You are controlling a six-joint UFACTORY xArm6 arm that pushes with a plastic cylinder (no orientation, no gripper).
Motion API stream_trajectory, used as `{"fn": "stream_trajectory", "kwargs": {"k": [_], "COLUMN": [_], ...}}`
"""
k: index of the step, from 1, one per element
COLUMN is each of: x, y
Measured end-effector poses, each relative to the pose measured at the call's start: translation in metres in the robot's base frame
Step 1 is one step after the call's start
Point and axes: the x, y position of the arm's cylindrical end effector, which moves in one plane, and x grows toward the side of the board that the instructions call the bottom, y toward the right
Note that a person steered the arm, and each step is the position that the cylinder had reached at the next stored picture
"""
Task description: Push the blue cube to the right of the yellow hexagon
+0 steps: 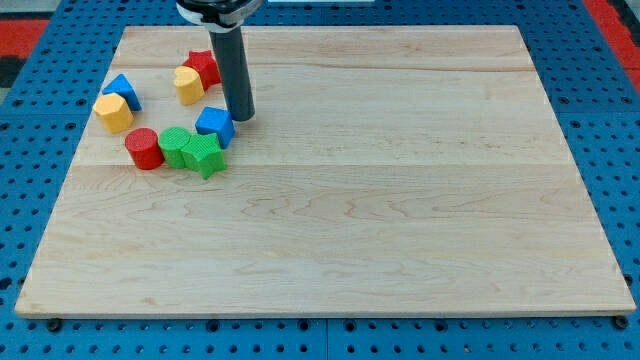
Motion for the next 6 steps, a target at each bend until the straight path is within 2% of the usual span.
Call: {"fn": "stream_trajectory", "kwargs": {"k": [2,4,6], "x": [0.026,0.021,0.003], "y": [0.017,-0.05,-0.09]}}
